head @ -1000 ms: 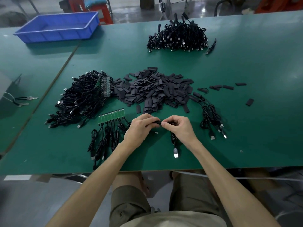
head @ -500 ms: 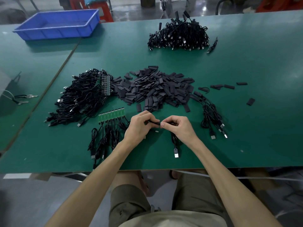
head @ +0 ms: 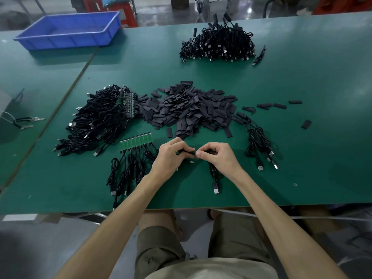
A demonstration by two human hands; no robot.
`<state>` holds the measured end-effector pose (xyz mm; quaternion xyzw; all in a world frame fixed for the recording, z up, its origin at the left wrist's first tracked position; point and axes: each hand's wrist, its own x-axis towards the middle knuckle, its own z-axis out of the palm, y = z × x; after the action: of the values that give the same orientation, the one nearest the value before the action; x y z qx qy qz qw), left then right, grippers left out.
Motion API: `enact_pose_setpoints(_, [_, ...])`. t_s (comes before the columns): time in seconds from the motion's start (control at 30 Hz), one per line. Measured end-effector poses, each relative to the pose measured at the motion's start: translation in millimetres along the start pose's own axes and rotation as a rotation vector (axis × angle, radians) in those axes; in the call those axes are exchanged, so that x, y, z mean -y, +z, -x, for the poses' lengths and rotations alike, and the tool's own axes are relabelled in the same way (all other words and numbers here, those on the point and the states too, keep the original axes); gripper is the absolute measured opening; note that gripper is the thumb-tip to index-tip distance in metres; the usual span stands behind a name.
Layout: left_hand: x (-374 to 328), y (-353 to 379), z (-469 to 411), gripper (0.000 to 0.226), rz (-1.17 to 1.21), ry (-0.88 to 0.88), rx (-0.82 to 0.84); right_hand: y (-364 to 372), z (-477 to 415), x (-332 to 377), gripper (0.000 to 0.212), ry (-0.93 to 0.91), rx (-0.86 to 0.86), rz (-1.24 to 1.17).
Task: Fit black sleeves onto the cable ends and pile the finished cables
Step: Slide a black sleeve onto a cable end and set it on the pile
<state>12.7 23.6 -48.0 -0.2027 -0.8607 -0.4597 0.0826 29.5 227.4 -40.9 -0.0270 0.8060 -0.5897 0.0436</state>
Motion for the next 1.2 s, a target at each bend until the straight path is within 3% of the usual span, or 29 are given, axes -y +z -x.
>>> enact_pose_setpoints(0.4, [-7.1,-7.4,-8.0,0.013,0.111,-0.107,-0.048,1.2,1.0,0.1,0.008,-0.019,-0.024,-0.134])
enact_pose_setpoints(0.57, [-9.8,-8.1,-12.6,0.027,0.082,-0.165,0.087,-0.5,2.5,-0.9,0.008,-0.043,-0.047,-0.145])
enact_pose_setpoints(0.73, [-10.8,-15.5,-15.9,0.020,0.196,-0.217,0.172,-0.8,2.6,-1.7,0.005,-0.056,-0.059,-0.152])
enact_pose_setpoints(1.2, [-5.1,-20.4,-17.8,0.014,0.344,-0.224,0.240,-0.3,1.3,-5.1,0.005,-0.057,-0.063,-0.111])
